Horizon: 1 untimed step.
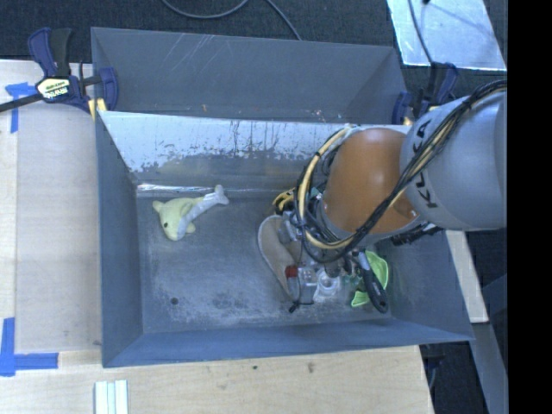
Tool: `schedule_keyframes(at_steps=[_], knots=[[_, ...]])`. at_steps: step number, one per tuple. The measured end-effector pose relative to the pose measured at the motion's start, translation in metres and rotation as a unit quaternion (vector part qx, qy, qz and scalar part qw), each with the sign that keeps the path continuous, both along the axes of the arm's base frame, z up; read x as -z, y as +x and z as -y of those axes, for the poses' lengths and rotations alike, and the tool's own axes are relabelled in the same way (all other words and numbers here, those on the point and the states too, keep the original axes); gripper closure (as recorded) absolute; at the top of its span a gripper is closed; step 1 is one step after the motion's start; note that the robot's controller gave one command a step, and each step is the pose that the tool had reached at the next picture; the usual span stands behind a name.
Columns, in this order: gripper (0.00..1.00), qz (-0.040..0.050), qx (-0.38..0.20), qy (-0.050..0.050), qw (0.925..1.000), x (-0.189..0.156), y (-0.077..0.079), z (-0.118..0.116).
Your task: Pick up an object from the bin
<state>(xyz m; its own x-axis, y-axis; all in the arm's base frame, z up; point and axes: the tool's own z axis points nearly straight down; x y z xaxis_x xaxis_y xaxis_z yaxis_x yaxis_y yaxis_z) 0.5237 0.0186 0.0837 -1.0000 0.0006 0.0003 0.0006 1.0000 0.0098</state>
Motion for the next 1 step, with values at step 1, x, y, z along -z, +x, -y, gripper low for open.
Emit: schedule_keyframes(at_steps=[1], knots=[[0.0, -0.0163, 0.037, 0.001, 0.9992, 0.0097, 0.0348, -0.0055]])
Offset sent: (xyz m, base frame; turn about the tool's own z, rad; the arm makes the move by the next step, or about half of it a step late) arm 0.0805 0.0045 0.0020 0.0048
